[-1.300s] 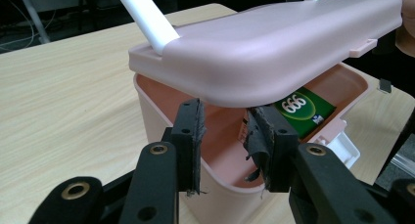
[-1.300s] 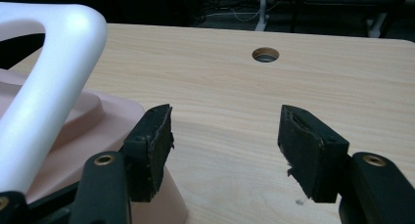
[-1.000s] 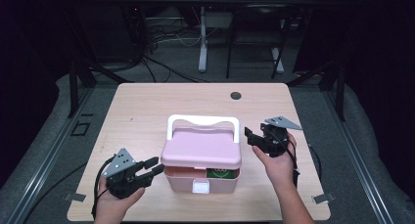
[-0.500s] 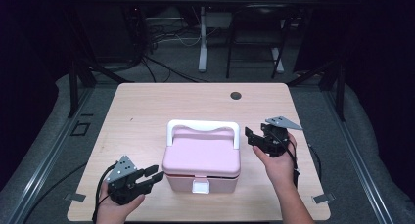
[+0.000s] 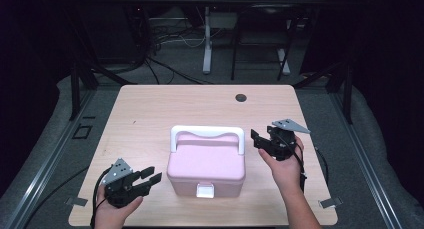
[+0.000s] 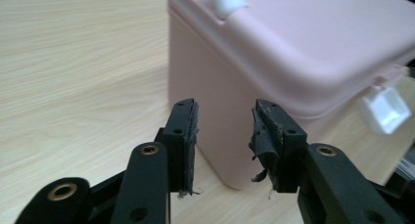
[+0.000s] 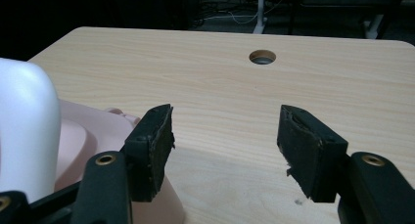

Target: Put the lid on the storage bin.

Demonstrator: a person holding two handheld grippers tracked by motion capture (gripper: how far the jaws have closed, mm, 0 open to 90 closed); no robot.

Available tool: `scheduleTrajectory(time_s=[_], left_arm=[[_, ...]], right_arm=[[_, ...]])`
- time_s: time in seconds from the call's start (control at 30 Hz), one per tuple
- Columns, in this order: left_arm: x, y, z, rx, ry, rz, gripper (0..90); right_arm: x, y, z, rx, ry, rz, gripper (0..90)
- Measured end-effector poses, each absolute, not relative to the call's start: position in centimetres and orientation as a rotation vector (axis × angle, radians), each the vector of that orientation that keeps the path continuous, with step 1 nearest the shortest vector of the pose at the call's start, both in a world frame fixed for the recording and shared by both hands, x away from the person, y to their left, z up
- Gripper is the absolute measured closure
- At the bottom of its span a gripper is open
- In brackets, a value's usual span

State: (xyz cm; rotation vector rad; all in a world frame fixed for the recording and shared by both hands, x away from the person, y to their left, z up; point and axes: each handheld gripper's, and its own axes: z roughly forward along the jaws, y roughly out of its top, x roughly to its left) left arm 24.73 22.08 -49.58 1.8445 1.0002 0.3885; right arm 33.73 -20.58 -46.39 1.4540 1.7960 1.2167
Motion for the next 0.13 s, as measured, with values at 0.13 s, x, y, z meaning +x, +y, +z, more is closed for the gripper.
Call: scheduleTrajectory(time_s=[0.13], left_arm=[[24.88, 22.32, -50.00, 1.826, 1.025, 0.386, 57.4]], right_arm=[[33.69, -20.64, -46.29, 1.459, 1.792, 1.222, 37.9]])
